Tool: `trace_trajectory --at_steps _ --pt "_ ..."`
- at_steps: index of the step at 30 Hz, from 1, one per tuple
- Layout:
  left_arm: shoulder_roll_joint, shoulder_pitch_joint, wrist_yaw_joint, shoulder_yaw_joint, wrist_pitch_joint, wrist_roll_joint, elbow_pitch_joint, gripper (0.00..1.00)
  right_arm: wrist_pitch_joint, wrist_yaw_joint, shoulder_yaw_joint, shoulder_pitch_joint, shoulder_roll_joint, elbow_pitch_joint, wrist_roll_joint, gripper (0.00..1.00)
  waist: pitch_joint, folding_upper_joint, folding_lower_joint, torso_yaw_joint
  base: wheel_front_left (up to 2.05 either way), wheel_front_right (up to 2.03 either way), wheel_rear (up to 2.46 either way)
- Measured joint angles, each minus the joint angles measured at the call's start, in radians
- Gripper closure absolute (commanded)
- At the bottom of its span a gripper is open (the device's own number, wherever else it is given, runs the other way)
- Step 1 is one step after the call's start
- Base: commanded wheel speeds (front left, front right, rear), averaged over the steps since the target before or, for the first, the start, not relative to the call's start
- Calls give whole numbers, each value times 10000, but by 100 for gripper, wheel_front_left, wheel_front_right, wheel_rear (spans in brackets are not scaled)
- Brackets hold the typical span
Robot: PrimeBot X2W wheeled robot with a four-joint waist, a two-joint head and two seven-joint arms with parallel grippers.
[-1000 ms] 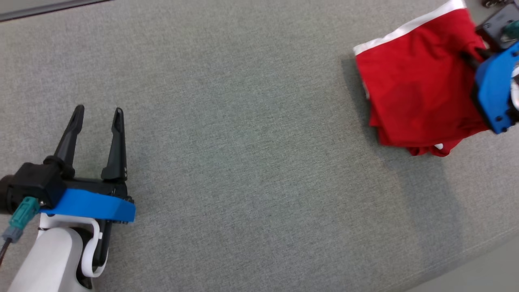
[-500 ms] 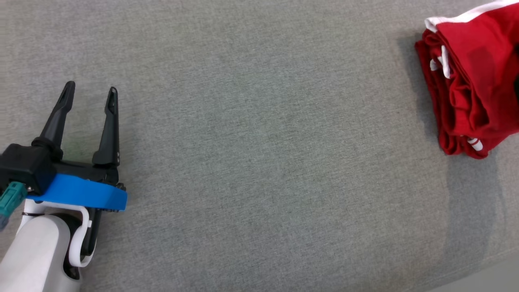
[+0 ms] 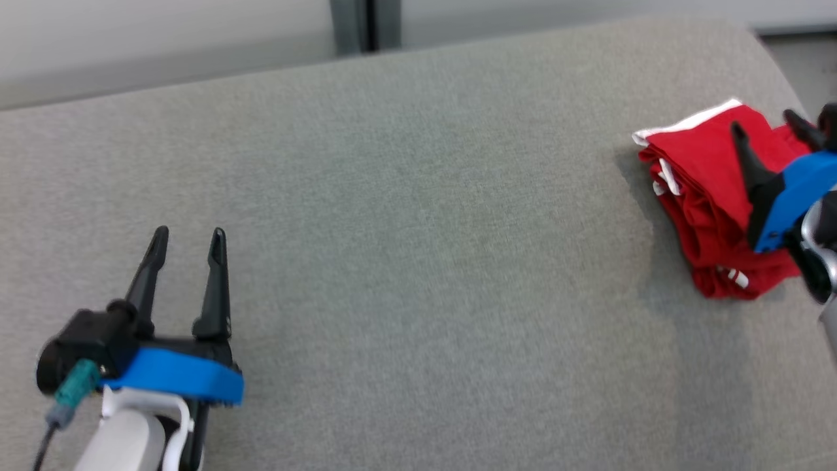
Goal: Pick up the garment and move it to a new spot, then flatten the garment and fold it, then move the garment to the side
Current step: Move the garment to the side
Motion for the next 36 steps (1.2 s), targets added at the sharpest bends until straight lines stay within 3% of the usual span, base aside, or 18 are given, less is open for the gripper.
trace_trajectory --at_steps 5,11,17,26,36 --pt "-366 739 50 -25 -251 -190 221 0 -685 0 -1313 1921 857 -1900 481 0 -1095 0 -2 354 0 0 0" --pt "-725 1374 125 -56 -397 -351 512 0 -855 -2 -2592 4453 2266 -4669 -157 0 -1924 0 -2 946 0 0 0" --pt "-828 1663 109 -42 -445 -412 746 0 -826 -2 -3248 6430 3638 -6602 -955 0 -2459 0 -1 1528 0 0 0" --pt "-934 2067 123 140 -497 -435 934 0 -579 -2 -3041 7931 4044 -7114 -1139 0 -2886 0 0 1771 0 0 0" --pt "-989 2136 -56 215 -512 -497 1166 0 -447 -2 -2859 8095 4098 -7012 -1035 0 -2984 1 1 1758 0 0 0"
